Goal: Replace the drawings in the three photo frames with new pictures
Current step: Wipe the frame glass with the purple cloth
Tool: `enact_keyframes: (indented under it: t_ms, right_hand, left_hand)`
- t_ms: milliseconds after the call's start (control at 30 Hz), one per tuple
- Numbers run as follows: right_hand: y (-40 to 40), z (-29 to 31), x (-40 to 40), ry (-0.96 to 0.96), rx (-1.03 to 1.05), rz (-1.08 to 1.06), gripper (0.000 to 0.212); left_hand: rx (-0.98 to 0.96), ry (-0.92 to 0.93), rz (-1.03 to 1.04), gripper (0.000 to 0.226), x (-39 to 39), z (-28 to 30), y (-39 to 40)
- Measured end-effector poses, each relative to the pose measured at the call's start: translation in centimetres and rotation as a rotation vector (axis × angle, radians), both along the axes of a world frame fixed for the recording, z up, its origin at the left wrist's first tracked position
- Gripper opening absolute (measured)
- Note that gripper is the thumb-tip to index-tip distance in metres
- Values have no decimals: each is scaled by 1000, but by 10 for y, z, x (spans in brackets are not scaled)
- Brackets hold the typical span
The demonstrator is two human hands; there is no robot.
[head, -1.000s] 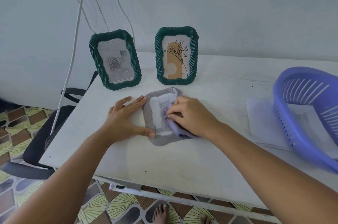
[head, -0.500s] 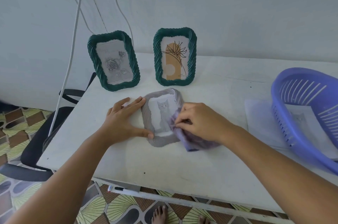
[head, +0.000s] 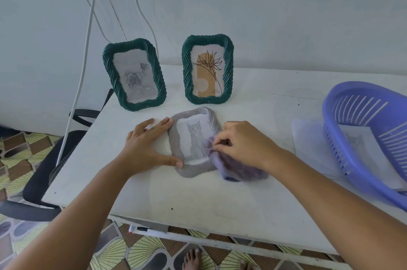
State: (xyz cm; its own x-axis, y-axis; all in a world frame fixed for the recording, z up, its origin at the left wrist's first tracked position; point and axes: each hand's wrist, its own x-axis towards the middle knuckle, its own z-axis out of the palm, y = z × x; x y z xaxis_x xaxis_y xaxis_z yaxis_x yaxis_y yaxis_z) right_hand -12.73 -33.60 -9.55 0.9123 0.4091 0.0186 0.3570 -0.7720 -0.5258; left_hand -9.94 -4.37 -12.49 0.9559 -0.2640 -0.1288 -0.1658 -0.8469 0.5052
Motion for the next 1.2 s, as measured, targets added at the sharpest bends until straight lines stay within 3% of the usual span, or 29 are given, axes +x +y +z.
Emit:
enact_keyframes:
  t_ms: [167,333,567,767,1067,1200]
  right_hand:
    - [25,-15,18,-127,-5,-147,21]
    - [1,-11,-2,-8,70,69,13]
    - [26,-21,19,-147,-28,-133,23]
    - [-4,-14,0,8,85,78,12]
    - [32,-25,53,-173,7,-166,23]
    - [24,-24,46,-161,113,-158,19]
  left_hand:
    - [14,-13,-11,134,0,1,-1]
    - [0,-10,-4,134,0,1,-1]
    - [2,-7,10,136,-1,1,-2]
    - [-12,5,7,134,-1,1,-1]
    - [3,6,-6,133,-1,3,0]
    - [16,10,-4,133,-1,4,0]
